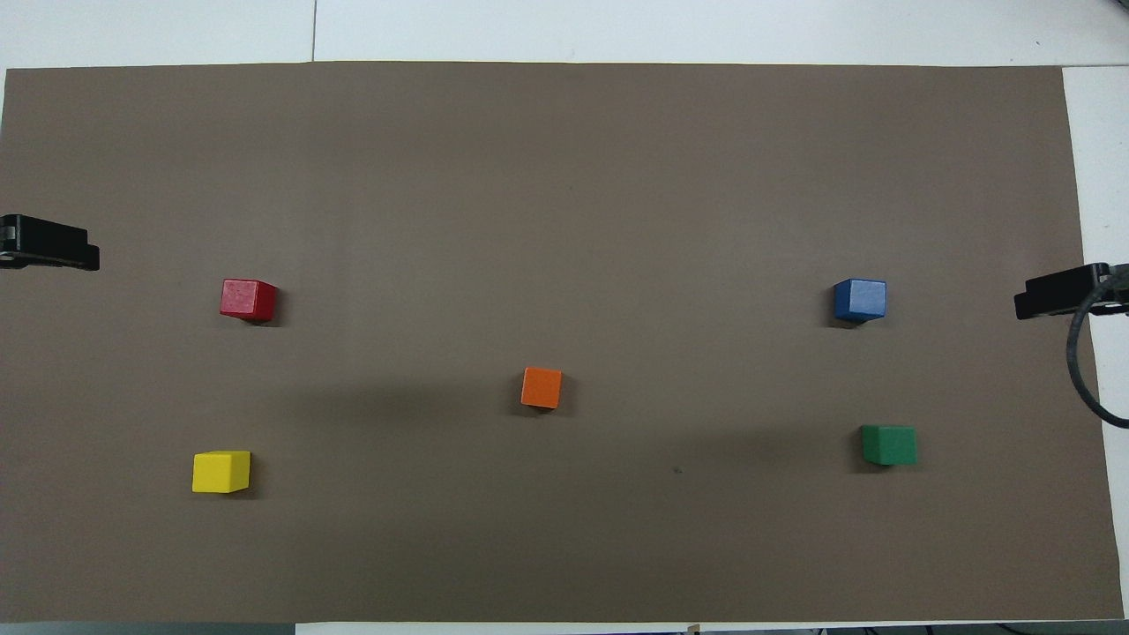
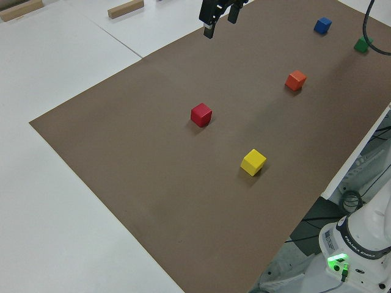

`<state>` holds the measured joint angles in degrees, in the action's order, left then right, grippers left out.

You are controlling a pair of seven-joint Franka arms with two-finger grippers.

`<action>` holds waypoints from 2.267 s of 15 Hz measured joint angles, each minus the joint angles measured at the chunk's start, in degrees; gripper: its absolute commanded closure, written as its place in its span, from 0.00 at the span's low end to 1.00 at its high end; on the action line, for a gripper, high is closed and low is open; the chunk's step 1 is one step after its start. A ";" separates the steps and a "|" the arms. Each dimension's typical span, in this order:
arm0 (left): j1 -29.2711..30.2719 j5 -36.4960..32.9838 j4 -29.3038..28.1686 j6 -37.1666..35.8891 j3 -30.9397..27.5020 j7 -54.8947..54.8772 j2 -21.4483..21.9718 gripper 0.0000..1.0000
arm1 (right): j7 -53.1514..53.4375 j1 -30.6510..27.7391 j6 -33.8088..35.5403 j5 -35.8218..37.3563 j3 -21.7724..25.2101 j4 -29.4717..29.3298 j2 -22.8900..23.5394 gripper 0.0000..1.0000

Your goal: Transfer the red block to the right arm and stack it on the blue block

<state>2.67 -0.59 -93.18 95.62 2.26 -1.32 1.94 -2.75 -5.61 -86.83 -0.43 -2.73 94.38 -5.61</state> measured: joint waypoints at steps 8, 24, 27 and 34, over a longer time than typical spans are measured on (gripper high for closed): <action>0.04 0.00 -16.53 20.37 0.02 -0.87 -1.47 0.00 | 0.00 -0.01 0.00 0.00 0.01 0.00 0.00 0.00; -0.75 0.00 -25.09 35.86 0.55 -1.23 -14.41 0.00 | -3.76 -1.02 -4.93 -11.99 -0.26 8.05 -0.13 0.00; -0.82 0.00 -25.24 36.90 0.59 -1.23 -15.84 0.47 | -9.57 -1.90 -8.76 -23.35 -0.10 14.43 0.57 0.00; -1.43 5.83 -22.38 34.06 0.96 4.74 -16.24 1.00 | -28.15 -2.45 -13.55 -54.05 -0.27 22.59 9.99 0.00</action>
<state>1.23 5.23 -115.56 129.68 3.22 3.42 -14.30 -30.90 -8.06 -100.39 -54.47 -3.00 116.97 4.38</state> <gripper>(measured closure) 0.449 0.000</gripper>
